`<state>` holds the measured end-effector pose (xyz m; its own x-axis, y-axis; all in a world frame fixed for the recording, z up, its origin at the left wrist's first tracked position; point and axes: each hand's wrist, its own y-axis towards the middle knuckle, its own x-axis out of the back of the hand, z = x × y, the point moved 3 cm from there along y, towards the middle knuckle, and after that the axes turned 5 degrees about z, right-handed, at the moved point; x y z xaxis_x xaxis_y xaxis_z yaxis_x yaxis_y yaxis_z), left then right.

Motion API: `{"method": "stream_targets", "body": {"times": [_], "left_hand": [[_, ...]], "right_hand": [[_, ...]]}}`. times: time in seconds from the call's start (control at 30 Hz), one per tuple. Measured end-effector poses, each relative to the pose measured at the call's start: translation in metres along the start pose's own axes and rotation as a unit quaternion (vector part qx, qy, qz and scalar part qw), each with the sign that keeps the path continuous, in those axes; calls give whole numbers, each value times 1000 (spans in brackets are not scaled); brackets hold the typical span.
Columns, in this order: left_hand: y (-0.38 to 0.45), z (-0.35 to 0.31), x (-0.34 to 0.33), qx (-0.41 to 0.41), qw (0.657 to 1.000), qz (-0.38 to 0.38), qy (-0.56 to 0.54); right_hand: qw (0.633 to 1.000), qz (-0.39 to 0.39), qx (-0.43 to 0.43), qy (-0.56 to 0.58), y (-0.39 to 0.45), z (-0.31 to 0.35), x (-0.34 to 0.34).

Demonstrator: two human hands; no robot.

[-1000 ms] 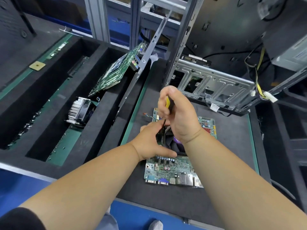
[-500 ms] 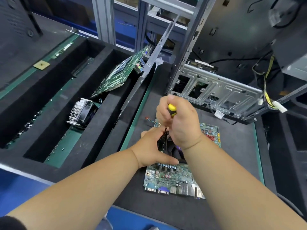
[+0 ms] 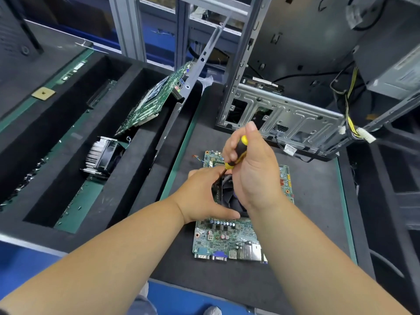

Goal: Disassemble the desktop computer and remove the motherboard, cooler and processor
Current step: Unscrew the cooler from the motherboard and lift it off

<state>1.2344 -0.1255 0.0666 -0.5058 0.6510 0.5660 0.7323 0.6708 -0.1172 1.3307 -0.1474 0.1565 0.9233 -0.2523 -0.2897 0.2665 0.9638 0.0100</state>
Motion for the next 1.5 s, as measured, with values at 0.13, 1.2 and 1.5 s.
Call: {"method": "stream_targets", "body": {"times": [0.13, 1.2, 1.5], "left_hand": [[2, 2, -2, 4, 1000, 7, 24], [-37, 46, 1, 6, 999, -24, 34], [-37, 44, 2, -8, 999, -15, 45]], "right_hand": [[999, 41, 10, 16, 3, 4, 1], [576, 290, -63, -762, -5, -7, 41], [546, 268, -29, -793, -15, -9, 40]]}}
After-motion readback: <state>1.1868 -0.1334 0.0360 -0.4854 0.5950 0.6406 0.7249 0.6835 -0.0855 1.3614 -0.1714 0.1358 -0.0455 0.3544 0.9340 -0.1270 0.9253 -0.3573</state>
